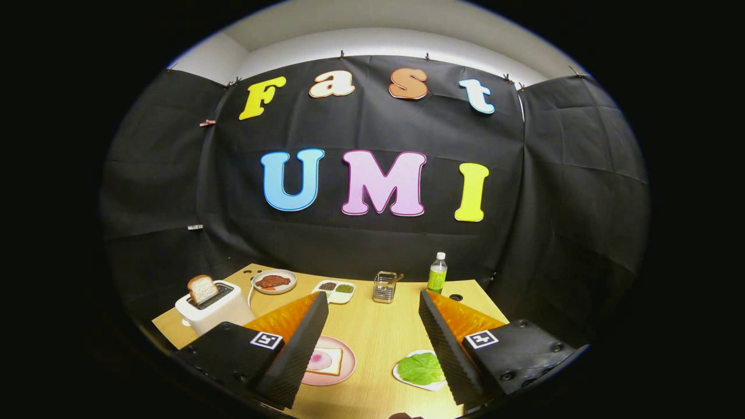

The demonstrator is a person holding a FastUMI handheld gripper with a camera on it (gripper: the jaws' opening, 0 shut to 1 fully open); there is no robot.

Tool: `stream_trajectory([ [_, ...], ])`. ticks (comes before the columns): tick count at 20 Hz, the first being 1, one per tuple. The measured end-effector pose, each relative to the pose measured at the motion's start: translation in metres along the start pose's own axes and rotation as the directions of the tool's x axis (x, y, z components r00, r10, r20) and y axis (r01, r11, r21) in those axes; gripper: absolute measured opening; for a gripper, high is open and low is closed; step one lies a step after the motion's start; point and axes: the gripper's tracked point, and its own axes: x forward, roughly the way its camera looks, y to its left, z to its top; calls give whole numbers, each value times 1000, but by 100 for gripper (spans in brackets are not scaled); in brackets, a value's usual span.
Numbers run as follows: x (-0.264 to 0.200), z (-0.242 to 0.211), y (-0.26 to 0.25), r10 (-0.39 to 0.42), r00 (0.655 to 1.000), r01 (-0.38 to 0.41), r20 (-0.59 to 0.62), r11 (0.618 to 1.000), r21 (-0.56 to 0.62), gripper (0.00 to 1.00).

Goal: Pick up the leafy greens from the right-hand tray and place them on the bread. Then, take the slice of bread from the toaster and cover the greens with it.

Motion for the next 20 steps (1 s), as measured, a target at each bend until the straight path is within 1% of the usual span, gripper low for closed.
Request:
stream_trajectory([
  [4,10,-1,-3,22,1000,-22,1,1000,-10,97],
  [8,25,-16,-17,22,999,-23,-45,1000,-18,98],
  [11,37,-34,-25,38,996,-40,-85,999,-15,98],
  [15,54,-63,-46,33,989,-38,-146,999,-34,98],
  [20,77,-115,-78,24,964,-35,-263,999,-38,98],
])
